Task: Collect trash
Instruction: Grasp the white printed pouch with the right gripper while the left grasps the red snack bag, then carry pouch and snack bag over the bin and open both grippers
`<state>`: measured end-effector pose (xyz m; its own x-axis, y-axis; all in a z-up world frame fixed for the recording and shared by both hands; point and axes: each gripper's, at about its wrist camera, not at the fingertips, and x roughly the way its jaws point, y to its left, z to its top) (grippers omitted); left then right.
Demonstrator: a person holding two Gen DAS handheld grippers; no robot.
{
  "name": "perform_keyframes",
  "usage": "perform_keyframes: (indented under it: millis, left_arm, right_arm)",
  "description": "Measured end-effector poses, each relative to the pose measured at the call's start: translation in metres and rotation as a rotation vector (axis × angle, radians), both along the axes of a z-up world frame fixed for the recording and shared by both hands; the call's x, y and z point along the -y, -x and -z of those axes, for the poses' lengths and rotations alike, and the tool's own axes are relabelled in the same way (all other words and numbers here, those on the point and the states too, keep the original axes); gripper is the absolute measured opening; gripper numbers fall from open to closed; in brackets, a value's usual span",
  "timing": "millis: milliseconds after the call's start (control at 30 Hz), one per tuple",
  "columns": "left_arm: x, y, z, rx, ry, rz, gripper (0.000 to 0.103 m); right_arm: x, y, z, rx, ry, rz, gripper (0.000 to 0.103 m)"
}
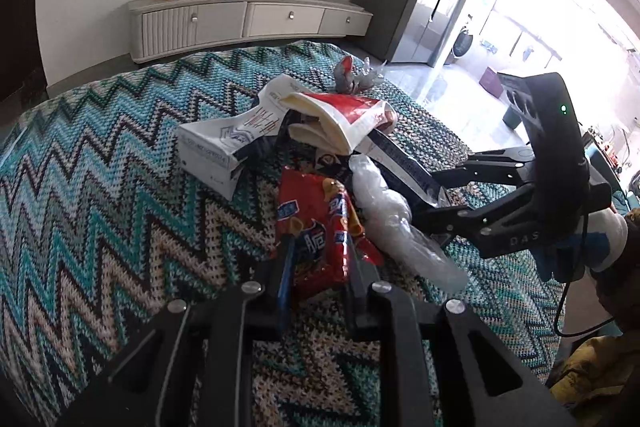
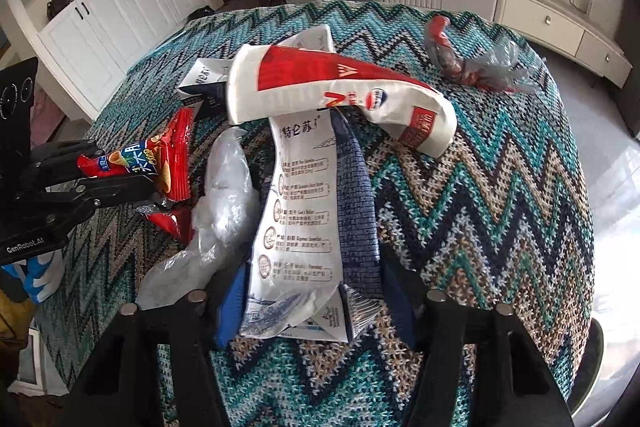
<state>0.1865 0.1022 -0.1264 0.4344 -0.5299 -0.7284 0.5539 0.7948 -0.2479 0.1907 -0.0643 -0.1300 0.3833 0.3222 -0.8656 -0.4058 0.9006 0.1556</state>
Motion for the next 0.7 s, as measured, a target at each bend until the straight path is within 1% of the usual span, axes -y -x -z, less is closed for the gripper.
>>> perform_keyframes:
  millis: [133, 300, 333, 500, 600, 700]
  left_arm:
    - [-0.014, 0.011, -0.008, 0.011, 0.007, -0.030, 0.019]
    - [-0.031, 0.029, -0.024, 0.040, 0.021, -0.066, 0.019]
    - [-0.034, 0.033, -0.028, 0.047, 0.026, -0.071, 0.019]
    - [-0.043, 0.054, -0.047, 0.082, 0.046, -0.096, 0.019]
    - [-0.047, 0.066, -0.057, 0.097, 0.060, -0.104, 0.019]
    - [-0.049, 0.078, -0.067, 0.114, 0.068, -0.111, 0.019]
  right_arm:
    - [-0.009, 0.008, -0.004, 0.026, 0.018, -0.020, 0.057]
    - [-0.003, 0.029, -0.017, 0.042, 0.023, -0.030, 0.057]
    - [0.007, 0.038, -0.021, 0.039, 0.022, -0.036, 0.057]
    - [0.017, 0.070, -0.033, 0.036, 0.039, -0.062, 0.057]
    - [0.027, 0.095, -0.042, 0.056, 0.032, -0.059, 0.057]
    - [0.027, 0.113, -0.051, 0.090, 0.028, -0.051, 0.057]
